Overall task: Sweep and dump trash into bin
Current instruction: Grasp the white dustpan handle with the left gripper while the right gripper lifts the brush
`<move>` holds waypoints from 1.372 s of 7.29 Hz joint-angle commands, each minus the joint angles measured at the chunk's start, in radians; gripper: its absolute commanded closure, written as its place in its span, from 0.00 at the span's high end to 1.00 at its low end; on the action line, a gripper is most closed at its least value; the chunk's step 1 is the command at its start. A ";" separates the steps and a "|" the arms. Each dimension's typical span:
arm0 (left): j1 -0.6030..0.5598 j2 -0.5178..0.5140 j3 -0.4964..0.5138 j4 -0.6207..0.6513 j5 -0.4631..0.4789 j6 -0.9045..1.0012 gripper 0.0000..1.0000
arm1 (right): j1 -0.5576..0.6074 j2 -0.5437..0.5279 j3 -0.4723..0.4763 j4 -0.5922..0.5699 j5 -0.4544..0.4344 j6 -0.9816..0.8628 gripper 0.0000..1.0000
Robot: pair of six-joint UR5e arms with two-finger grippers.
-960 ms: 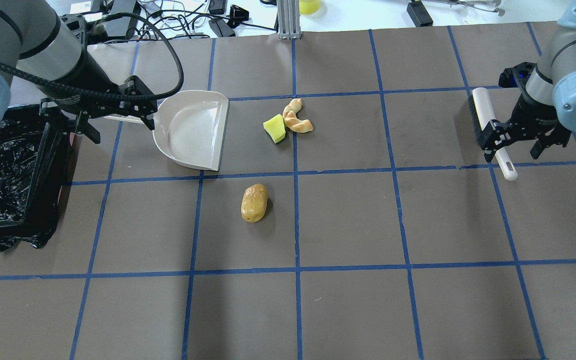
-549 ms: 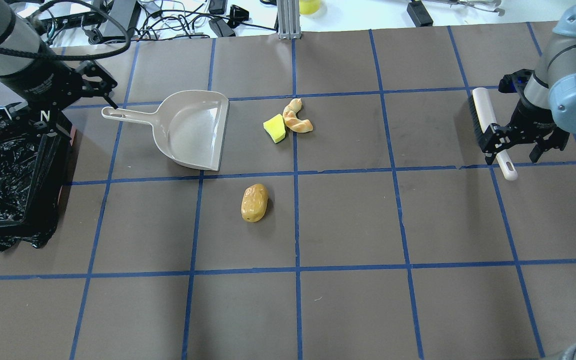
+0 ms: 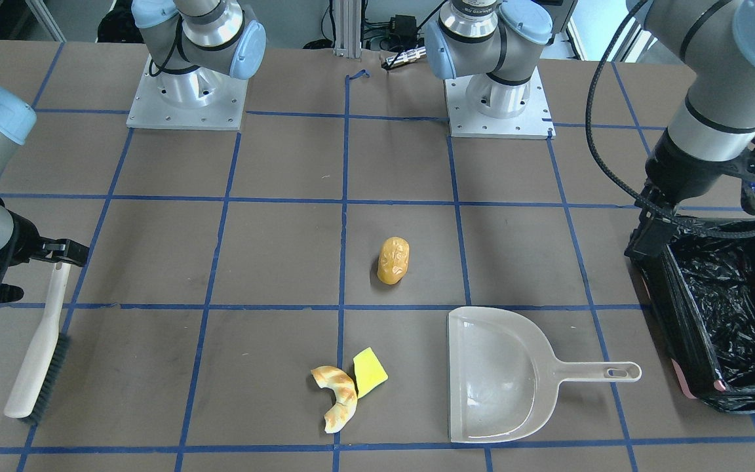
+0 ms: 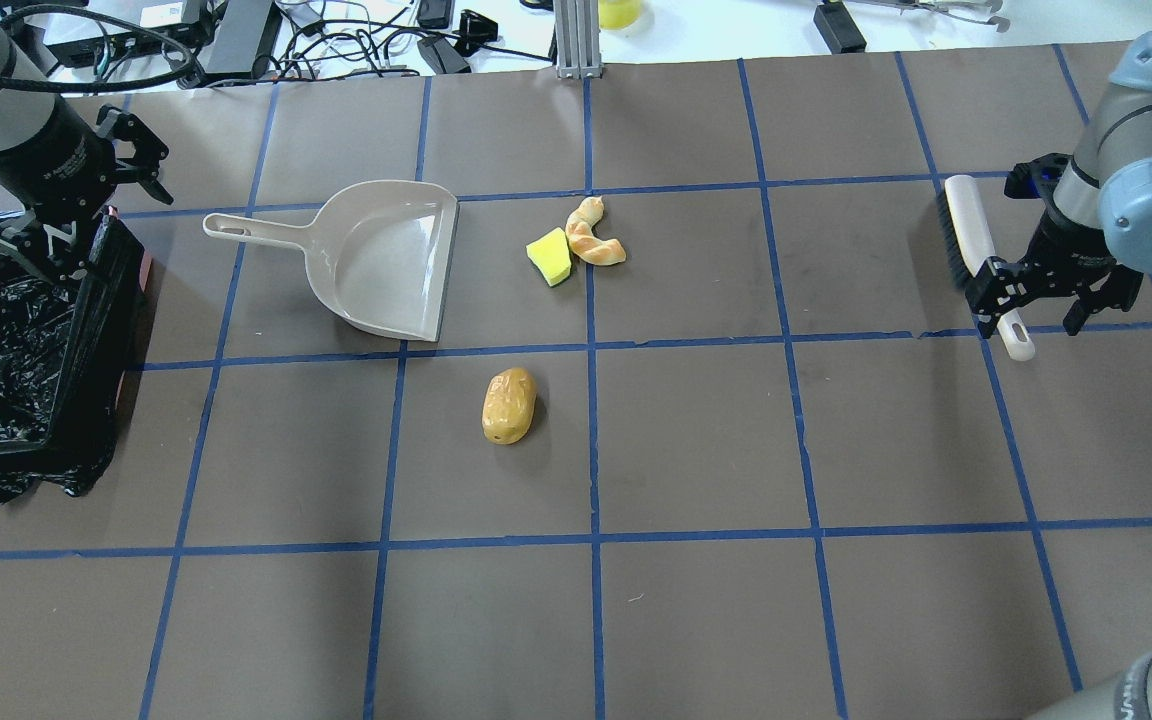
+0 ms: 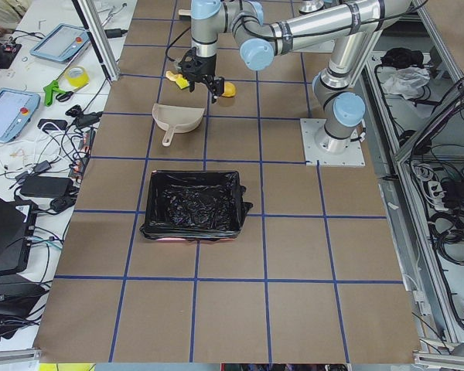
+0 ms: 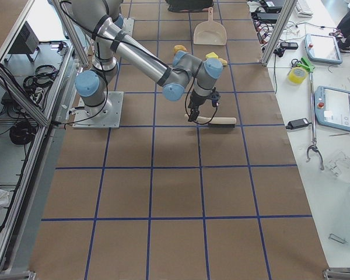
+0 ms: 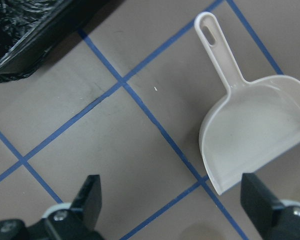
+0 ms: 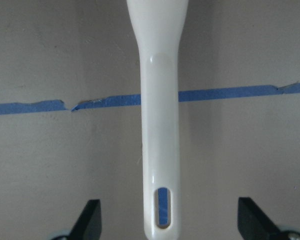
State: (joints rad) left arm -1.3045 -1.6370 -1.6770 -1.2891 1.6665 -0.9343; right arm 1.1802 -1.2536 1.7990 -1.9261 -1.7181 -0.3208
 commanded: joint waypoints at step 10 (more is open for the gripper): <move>-0.025 -0.366 0.089 0.264 -0.034 -0.385 0.93 | -0.001 0.019 -0.007 0.022 0.012 0.014 0.04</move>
State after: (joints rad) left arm -1.3267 -1.9671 -1.6058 -1.0354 1.6322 -1.3138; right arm 1.1796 -1.2303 1.7961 -1.9241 -1.7071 -0.3080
